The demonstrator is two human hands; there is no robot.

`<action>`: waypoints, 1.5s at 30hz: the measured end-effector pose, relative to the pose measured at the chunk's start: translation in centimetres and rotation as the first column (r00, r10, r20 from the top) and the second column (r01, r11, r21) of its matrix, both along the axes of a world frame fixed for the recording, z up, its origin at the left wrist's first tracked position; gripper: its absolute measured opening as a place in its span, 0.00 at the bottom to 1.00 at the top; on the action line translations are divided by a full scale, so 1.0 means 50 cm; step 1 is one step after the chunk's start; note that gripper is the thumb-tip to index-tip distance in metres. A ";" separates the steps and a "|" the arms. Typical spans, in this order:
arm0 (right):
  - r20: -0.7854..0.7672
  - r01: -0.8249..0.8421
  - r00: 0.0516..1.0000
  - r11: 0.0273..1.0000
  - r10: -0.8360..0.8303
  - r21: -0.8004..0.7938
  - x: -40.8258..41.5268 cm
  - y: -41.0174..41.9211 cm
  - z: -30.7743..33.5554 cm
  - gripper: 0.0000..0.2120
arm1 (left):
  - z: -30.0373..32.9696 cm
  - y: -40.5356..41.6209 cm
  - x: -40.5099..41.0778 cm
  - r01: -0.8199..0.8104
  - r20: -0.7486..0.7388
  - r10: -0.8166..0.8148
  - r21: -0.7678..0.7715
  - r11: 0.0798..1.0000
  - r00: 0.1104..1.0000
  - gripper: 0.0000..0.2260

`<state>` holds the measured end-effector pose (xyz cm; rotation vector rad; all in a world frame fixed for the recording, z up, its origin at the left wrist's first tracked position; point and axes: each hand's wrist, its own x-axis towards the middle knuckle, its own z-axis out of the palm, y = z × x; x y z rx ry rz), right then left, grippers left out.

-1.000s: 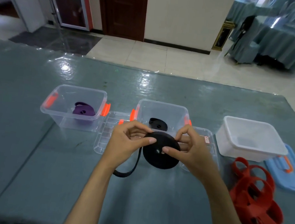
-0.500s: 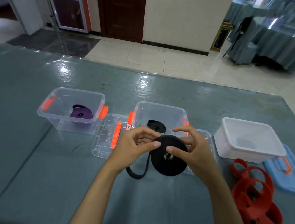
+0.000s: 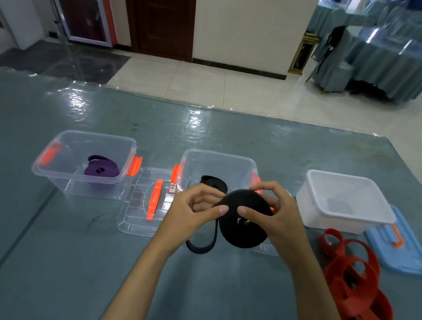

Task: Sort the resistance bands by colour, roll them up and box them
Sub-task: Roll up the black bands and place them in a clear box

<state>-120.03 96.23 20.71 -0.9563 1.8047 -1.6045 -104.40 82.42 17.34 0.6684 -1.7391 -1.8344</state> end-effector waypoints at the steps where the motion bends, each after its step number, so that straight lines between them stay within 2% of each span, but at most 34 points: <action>1: 0.005 0.033 0.999 0.999 -0.033 -0.020 0.002 -0.003 -0.004 0.20 | 0.000 -0.004 -0.001 0.022 0.000 -0.022 0.006 1.000 1.000 0.13; 5: 0.007 0.092 0.996 0.995 -0.092 0.025 0.006 -0.016 -0.029 0.18 | -0.007 -0.019 0.001 -0.012 0.013 0.012 0.016 1.000 1.000 0.12; 8: 0.042 0.003 0.999 0.992 -0.008 0.128 -0.006 -0.022 -0.035 0.20 | -0.015 -0.027 0.005 -0.045 0.027 0.044 0.059 0.997 0.999 0.11; 11: 0.014 -0.070 0.998 0.989 0.069 0.127 -0.010 -0.025 -0.033 0.18 | -0.026 -0.033 0.005 -0.037 0.054 0.032 0.095 0.995 0.998 0.11; 17: 0.083 0.122 0.989 0.992 -0.124 0.029 -0.024 -0.043 -0.059 0.14 | -0.058 -0.054 0.010 -0.064 0.089 0.048 0.193 0.979 0.995 0.13; 31: 0.193 0.211 0.959 0.977 -0.209 0.010 -0.049 -0.089 -0.118 0.14 | -0.125 -0.050 -0.046 -0.200 0.046 0.196 0.355 0.913 0.979 0.07; 36: 0.284 0.270 0.923 0.963 -0.260 0.003 -0.063 -0.116 -0.144 0.14 | -0.134 -0.061 -0.071 -0.254 0.030 0.265 0.407 0.877 0.964 0.08; 40: 0.343 0.377 0.871 0.926 -0.351 -0.010 -0.074 -0.145 -0.169 0.14 | -0.141 -0.062 -0.093 -0.348 0.020 0.376 0.424 0.836 0.926 0.12; 45: 0.424 0.464 0.805 0.886 -0.416 -0.012 -0.097 -0.187 -0.196 0.20 | -0.140 -0.077 -0.135 -0.409 0.052 0.442 0.486 0.772 0.896 0.15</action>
